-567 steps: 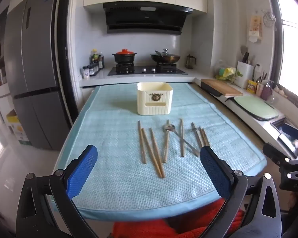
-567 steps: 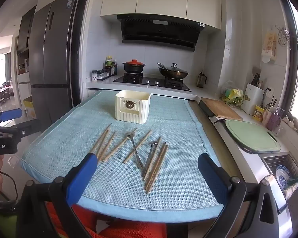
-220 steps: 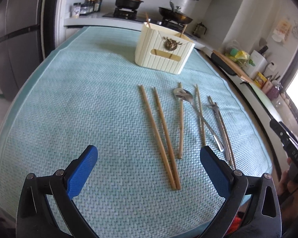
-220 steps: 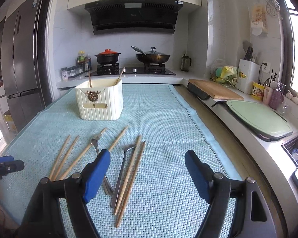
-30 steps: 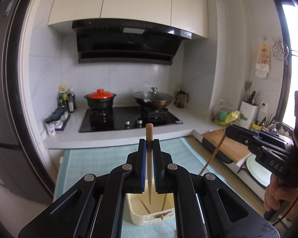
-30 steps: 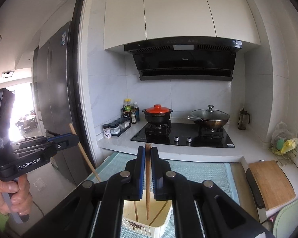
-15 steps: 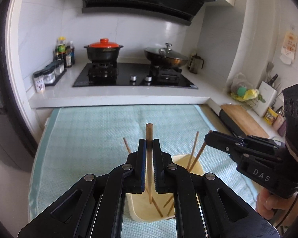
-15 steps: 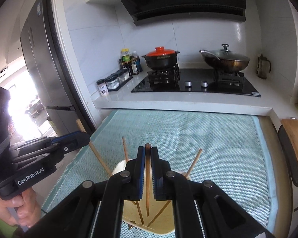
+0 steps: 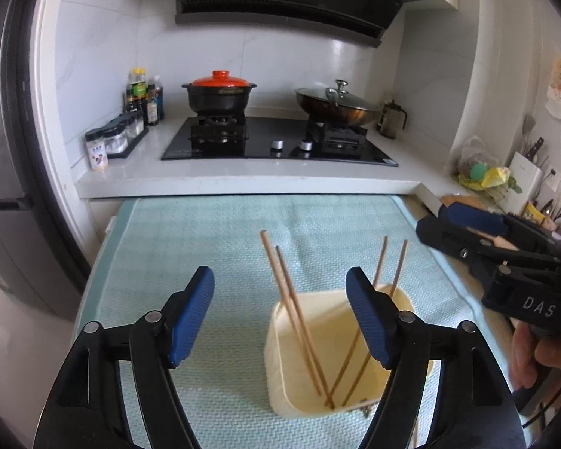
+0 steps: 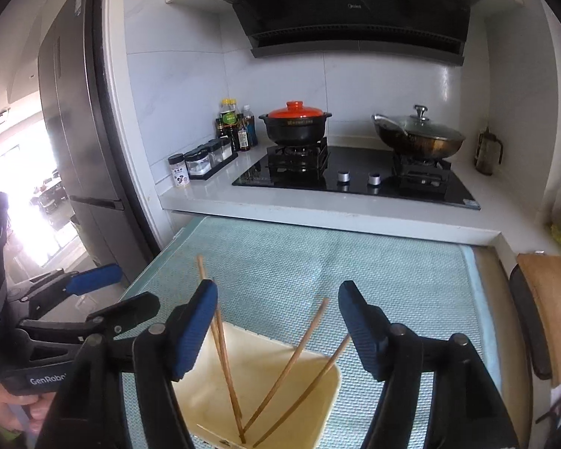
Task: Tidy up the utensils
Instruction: 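Withdraw both tools from the box back over the table, then move both open tools down toward the remaining chopsticks and spoons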
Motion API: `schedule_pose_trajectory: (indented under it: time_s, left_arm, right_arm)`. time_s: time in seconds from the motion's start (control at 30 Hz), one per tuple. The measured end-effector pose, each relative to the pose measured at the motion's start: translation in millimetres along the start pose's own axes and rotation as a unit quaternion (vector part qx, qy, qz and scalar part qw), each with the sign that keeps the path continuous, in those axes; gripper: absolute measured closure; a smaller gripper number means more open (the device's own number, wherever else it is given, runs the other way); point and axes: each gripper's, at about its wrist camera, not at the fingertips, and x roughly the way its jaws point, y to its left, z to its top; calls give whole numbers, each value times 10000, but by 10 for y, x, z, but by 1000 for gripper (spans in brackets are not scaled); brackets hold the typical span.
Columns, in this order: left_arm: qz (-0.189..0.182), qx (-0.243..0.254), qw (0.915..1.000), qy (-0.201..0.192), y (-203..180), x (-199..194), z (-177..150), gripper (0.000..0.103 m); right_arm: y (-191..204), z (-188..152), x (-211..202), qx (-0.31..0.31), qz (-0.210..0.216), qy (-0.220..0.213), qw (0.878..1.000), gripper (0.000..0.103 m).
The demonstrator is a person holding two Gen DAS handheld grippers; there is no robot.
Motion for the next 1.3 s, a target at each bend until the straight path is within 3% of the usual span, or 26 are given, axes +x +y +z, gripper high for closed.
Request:
schedule_pose_trajectory:
  time_s: [0.17,0.27,0.57,0.73,1.0,1.13,1.3]
  left_arm:
    - [-1,106,9998,166,25,-425,-410,19]
    - [-20,188,9996,189,1,-734,-748,15]
    - [-98,256,9992,279,-285,-1426,-1771,12]
    - [-92,-6,9996,251,-376,-1671,-2242,12]
    - [-3,-263,9996,81,-432,-1838,-2614,12]
    - [-158,-328,9992,150,-505,-1845,-2724,12]
    - [-176,-56,9998,126,-679,-1898,-2783,12]
  right_arm:
    - [84,-253,-454,-302,-336,-296,9985,34]
    - [129,-504,-769,-388,-440,-403,9975,26]
    - [293,-1549,-1606,-556,-697,-434,9951,22]
    - [373,-2194,-1914,-308,-914,-297,9949,21]
    - [481,-2780,-2341,31,-1103,-232,9936,21]
    - [549,-2911,-2488,75,-1234,-294,9919,21]
    - [588,-2985,-2527,154,-1165,-272,9927,21]
